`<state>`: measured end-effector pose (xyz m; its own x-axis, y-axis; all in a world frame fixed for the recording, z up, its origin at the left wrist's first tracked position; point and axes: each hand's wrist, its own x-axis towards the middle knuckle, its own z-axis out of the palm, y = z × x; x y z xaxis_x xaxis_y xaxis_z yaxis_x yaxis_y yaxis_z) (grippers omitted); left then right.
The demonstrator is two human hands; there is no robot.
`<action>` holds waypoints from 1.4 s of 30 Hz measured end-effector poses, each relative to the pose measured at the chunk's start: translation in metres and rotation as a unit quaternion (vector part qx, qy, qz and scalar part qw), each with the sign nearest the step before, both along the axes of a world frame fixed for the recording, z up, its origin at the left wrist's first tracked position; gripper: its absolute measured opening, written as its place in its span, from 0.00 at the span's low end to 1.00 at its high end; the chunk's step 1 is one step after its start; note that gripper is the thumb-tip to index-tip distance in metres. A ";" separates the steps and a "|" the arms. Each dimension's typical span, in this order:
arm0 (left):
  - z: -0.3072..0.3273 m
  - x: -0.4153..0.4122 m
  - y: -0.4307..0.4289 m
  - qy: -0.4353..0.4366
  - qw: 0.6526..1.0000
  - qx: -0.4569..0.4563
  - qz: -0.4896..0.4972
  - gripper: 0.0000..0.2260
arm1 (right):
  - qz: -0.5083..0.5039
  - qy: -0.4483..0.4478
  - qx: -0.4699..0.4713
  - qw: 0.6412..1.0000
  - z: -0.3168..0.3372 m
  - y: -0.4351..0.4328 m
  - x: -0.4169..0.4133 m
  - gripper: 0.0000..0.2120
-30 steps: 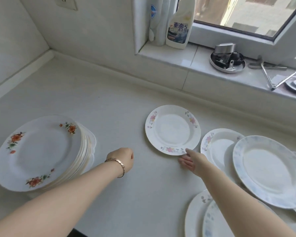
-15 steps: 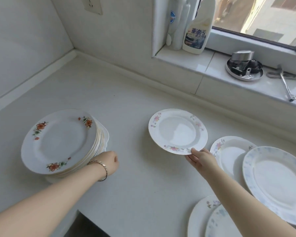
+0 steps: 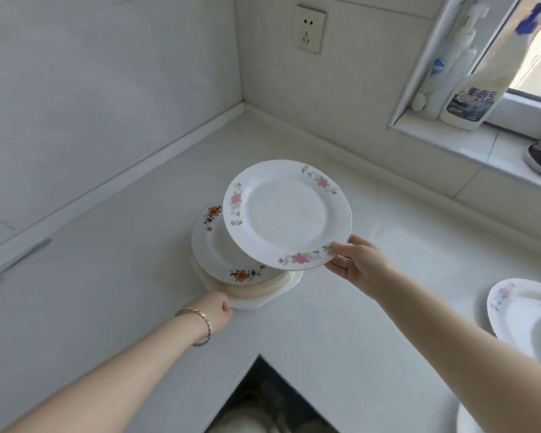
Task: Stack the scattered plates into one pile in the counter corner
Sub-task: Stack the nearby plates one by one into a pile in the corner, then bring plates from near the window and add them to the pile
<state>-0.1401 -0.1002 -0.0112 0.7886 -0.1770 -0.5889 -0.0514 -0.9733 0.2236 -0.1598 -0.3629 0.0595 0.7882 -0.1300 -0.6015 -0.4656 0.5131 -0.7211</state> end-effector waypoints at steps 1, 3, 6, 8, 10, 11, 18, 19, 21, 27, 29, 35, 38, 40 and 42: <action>-0.001 0.001 0.015 0.002 1.000 0.000 0.016 0.15 | 0.005 0.009 0.001 1.000 -0.004 0.014 0.004 0.09; -0.003 0.003 0.042 0.010 0.999 0.002 0.046 0.11 | 0.015 0.026 -0.008 1.000 -0.011 0.037 0.010 0.09; -0.006 0.007 0.072 0.017 0.997 0.013 0.074 0.11 | 0.023 0.051 -0.036 0.998 -0.020 0.062 0.015 0.10; -0.008 0.011 0.084 0.017 0.997 0.013 0.078 0.10 | 0.022 0.064 -0.053 0.996 -0.026 0.074 0.016 0.10; -0.009 0.015 0.090 0.015 0.997 0.008 0.074 0.09 | 0.018 0.073 -0.065 0.995 -0.031 0.083 0.017 0.10; -0.009 0.017 0.092 0.013 0.997 0.004 0.072 0.09 | 0.016 0.078 -0.077 0.994 -0.034 0.086 0.017 0.09; -0.011 0.033 0.101 0.002 0.998 -0.013 0.057 0.08 | 0.101 0.108 -0.439 0.886 -0.040 0.099 0.013 0.14; -0.011 0.034 0.102 0.000 0.998 -0.013 0.056 0.07 | 0.114 0.106 -0.469 0.869 -0.041 0.101 0.014 0.15; -0.011 0.036 0.103 -0.001 0.998 -0.017 0.055 0.07 | 0.125 0.103 -0.501 0.850 -0.041 0.103 0.016 0.16; -0.016 0.035 0.103 0.004 0.998 -0.020 0.065 0.12 | 0.217 0.144 -0.549 0.794 -0.040 0.096 0.027 0.20; -0.018 0.034 0.102 0.010 0.998 -0.021 0.062 0.12 | 0.225 0.155 -0.501 0.821 -0.040 0.097 0.028 0.21; -0.022 0.026 0.072 0.045 0.999 -0.024 0.002 0.10 | 0.185 0.117 -0.459 0.861 -0.044 0.089 0.013 0.23; -0.028 0.018 0.040 0.058 0.997 -0.021 -0.050 0.09 | 0.227 0.143 -0.465 0.844 -0.049 0.068 -0.006 0.18; -0.029 0.009 0.009 0.071 0.992 -0.025 -0.099 0.12 | 0.263 0.177 -0.453 0.833 -0.052 0.045 -0.024 0.12; -0.023 -0.001 -0.027 0.079 0.984 -0.026 -0.157 0.09 | 0.271 0.205 -0.447 0.828 -0.051 0.017 -0.047 0.08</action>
<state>-0.1412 -0.1268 -0.0337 0.5898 -0.4311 -0.6828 -0.3087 -0.9017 0.3026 -0.2071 -0.3458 0.0083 0.6299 -0.3614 -0.6874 -0.7523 -0.5039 -0.4245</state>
